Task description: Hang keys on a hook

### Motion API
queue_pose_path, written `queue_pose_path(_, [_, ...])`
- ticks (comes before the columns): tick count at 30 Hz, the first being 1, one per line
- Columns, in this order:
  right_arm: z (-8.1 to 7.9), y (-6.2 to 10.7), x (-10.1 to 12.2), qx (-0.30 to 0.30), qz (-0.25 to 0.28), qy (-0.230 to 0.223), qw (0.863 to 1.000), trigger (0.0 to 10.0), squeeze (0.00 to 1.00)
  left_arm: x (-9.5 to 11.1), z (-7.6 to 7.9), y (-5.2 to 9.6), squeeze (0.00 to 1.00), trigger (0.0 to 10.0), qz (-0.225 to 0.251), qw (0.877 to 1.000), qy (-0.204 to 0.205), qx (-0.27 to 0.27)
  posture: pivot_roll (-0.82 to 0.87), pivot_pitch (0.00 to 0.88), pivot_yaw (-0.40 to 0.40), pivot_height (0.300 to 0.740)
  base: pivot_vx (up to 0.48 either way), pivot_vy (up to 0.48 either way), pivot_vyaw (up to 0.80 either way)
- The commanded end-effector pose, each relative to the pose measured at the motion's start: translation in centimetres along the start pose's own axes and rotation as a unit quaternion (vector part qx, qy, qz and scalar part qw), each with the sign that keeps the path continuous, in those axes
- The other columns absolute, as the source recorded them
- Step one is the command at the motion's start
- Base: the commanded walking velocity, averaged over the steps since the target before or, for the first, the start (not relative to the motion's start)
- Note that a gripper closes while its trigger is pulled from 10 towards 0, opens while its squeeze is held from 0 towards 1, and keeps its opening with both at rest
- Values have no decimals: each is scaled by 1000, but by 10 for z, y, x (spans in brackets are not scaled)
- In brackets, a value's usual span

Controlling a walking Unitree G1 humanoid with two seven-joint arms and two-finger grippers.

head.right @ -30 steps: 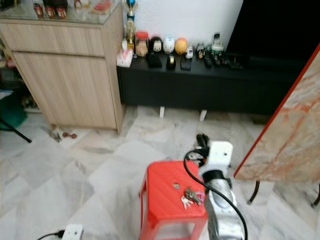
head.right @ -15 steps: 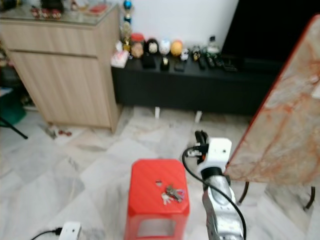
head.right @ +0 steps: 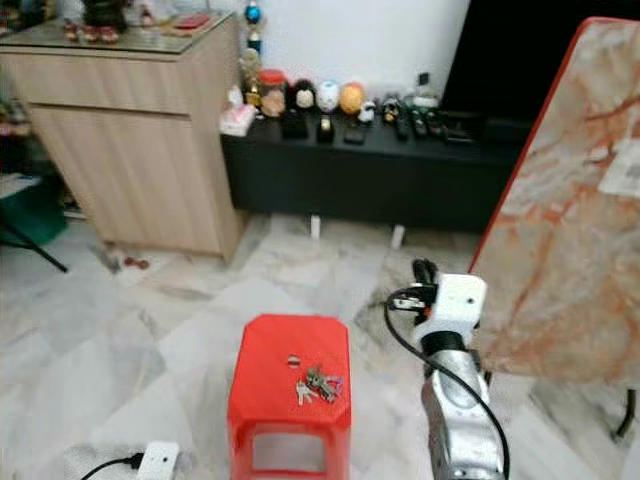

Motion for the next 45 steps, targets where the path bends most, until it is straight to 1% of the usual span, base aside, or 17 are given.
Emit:
queue_pose_path(1, [0,-3,3,-1,4,-3,1000,10000,0,-4,3,0,0,10000,-8,1000,-1,-3,44,21,-88,740,0,-262,0])
queue_pose_path(12, [1,-3,1,-15,1,-2,1000,10000,0,-3,3,0,0,10000,-7,1000,3,-4,49,7,-87,740,0,-260,0])
queue_pose_path(18, [4,-3,3,-29,5,-2,1000,10000,0,-4,3,0,0,10000,-10,1000,-4,-5,48,0,-81,740,0,-254,0])
queue_pose_path(45, [1,-9,7,-26,12,-2,1000,10000,0,-7,7,0,0,10000,-13,1000,-5,-11,46,0,-86,740,0,-254,0])
Point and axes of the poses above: a point about 5 cm out from each wrist's last joint towards the gripper, its own y axis pointing back from the gripper into the wrist, its own x axis along the axis of the wrist's last joint, z = x × y, the point moved 1 cm from there along -y, pointing out of the wrist towards the gripper, and after that the axes turned 2 degrees about y, right-handed, at the moved point
